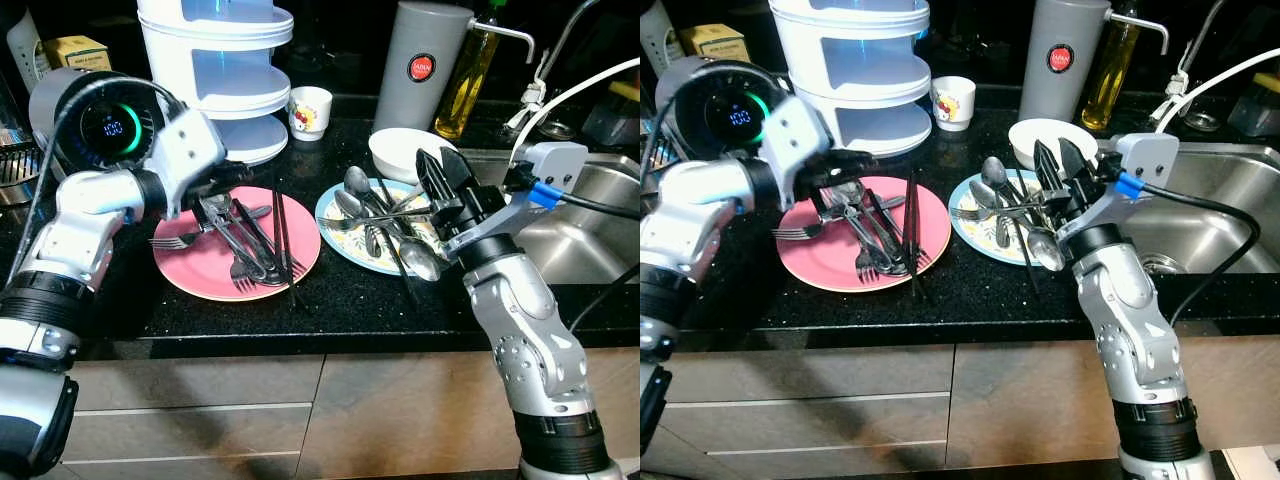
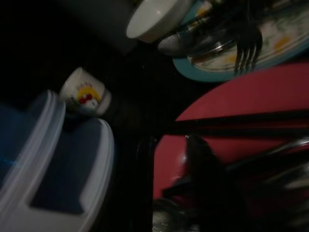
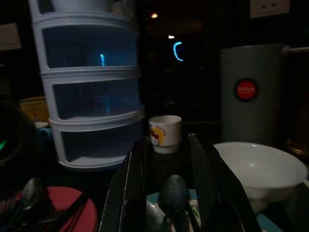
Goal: Kitchen organization
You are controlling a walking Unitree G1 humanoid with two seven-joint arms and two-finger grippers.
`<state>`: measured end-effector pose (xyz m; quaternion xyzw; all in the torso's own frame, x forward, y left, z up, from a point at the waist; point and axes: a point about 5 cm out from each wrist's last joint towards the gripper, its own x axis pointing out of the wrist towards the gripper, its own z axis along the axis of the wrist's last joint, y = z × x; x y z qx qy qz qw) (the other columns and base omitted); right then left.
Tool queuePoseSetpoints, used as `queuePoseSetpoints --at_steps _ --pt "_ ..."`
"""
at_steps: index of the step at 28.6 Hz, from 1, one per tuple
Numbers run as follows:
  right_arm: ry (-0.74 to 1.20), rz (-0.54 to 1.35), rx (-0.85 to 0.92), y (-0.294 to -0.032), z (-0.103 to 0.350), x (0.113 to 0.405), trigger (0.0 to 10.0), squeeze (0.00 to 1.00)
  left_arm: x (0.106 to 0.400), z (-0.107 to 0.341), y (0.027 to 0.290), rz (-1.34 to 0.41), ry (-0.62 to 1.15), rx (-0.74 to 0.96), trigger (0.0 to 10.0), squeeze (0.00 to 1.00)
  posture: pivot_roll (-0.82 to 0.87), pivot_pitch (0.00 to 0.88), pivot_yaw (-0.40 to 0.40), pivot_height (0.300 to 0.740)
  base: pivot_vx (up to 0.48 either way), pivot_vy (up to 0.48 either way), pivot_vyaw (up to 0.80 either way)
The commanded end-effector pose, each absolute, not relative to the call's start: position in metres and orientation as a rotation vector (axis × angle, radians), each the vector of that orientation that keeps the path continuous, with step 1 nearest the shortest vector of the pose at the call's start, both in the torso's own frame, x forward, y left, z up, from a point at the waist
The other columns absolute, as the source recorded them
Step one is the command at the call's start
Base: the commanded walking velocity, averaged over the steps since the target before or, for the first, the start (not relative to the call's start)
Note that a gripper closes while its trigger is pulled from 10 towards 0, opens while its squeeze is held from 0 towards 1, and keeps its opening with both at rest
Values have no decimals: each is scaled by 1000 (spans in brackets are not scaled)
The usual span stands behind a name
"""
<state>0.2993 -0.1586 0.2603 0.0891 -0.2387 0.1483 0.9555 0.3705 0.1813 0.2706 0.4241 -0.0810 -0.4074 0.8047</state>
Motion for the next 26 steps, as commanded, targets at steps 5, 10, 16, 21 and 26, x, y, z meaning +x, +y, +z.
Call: queuePoseSetpoints --at_steps 5,10,16,21,26 --pt "-490 291 181 -160 263 298 10000 0 382 291 149 -917 -224 1337 10000 1000 15 13 -19 740 0 0 0" --pt "-496 272 179 -161 263 290 10000 0 387 285 132 -980 -216 1664 10000 0 -16 34 12 740 0 0 0" --pt "-496 258 179 -163 263 286 10000 0 384 280 133 -1029 -235 1805 10000 0 -25 49 21 740 0 0 0" --pt "-495 250 181 -165 262 284 10000 0 384 284 128 -1030 -316 1952 10000 0 -19 64 30 740 0 0 0" --pt "-483 269 197 -160 261 283 10000 0 383 268 121 -1105 -356 2051 10000 0 -25 76 34 740 0 0 0"
